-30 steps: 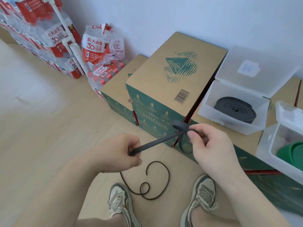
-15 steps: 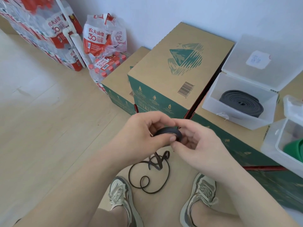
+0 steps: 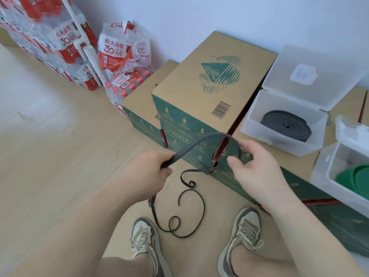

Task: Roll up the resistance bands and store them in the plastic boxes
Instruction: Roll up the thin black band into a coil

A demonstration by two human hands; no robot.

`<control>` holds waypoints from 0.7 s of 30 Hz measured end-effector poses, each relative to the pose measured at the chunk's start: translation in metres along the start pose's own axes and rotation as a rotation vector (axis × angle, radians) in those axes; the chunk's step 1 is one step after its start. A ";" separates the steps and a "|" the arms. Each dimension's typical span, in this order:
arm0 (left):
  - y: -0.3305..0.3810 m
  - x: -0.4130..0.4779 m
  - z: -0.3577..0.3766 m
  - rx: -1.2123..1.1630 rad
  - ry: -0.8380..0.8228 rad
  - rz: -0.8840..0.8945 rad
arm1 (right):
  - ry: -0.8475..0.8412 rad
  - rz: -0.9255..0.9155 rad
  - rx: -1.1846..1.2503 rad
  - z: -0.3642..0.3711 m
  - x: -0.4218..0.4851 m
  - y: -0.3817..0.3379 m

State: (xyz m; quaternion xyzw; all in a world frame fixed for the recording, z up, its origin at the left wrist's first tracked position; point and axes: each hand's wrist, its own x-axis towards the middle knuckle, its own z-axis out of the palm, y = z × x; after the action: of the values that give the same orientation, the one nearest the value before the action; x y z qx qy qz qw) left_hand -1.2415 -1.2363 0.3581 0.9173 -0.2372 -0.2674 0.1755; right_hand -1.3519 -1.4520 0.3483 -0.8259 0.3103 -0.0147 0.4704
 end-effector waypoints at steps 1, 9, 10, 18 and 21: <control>0.003 -0.001 0.001 -0.064 0.050 0.065 | -0.037 -0.033 -0.022 0.003 -0.003 -0.001; 0.032 -0.005 0.009 -0.228 0.217 0.462 | -0.282 -0.306 0.170 0.016 -0.012 -0.011; 0.033 -0.005 0.009 -0.276 0.235 0.458 | -0.291 -0.297 0.202 0.014 -0.011 -0.012; 0.030 -0.002 0.010 -0.259 0.182 0.338 | -0.101 -0.255 0.033 0.012 -0.007 -0.011; 0.027 -0.002 0.012 -0.083 -0.003 0.192 | -0.016 -0.293 0.070 0.009 -0.009 -0.012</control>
State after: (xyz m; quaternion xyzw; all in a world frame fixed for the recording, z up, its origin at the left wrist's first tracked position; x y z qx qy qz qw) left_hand -1.2588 -1.2603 0.3617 0.8819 -0.3129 -0.2603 0.2379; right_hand -1.3503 -1.4360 0.3546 -0.8457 0.1819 -0.0875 0.4940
